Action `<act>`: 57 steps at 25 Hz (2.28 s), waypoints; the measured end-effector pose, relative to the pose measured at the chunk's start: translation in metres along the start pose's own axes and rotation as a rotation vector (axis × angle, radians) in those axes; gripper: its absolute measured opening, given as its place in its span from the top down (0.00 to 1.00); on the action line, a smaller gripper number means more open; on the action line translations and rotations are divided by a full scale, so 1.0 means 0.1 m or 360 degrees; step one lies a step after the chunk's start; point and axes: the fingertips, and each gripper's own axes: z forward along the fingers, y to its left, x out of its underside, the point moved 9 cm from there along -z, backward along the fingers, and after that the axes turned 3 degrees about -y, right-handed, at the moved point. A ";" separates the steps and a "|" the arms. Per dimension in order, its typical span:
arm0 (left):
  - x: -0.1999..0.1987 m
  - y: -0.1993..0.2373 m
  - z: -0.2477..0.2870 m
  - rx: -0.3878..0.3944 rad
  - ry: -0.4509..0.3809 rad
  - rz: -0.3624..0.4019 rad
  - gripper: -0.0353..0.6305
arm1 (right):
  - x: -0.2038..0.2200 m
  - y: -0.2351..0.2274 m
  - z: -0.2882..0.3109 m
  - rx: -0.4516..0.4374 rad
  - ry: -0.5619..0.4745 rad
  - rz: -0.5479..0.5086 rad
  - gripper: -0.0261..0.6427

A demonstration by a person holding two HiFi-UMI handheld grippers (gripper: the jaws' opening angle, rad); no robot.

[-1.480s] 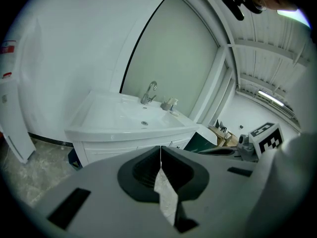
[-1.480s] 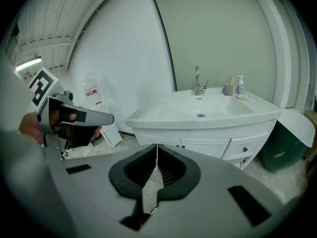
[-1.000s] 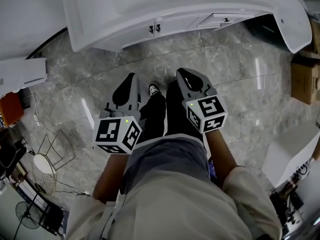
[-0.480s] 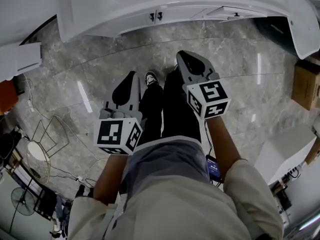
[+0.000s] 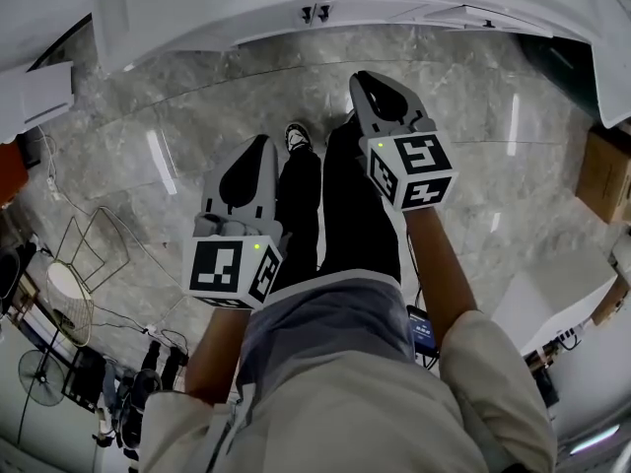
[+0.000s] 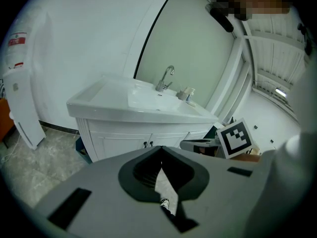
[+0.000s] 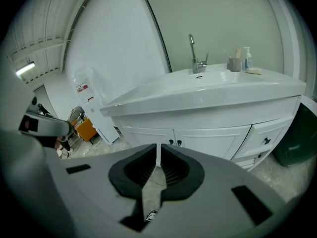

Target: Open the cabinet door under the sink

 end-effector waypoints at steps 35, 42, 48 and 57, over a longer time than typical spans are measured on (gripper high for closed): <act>0.67 0.57 0.71 -0.0098 0.0124 -0.0252 0.95 | 0.64 -0.54 1.66 0.0146 0.0084 0.0051 0.94; 0.82 0.56 0.76 -0.0114 0.0153 -0.0275 0.95 | 0.76 -0.70 1.88 0.0191 0.0083 0.0082 0.89; 0.90 0.54 0.78 -0.0120 0.0183 -0.0283 0.95 | 0.78 -0.76 2.08 0.0193 0.0086 0.0094 0.86; 0.89 0.55 0.74 -0.0145 0.0178 -0.0265 0.95 | 0.80 -0.79 2.27 0.0204 0.0098 0.0089 0.83</act>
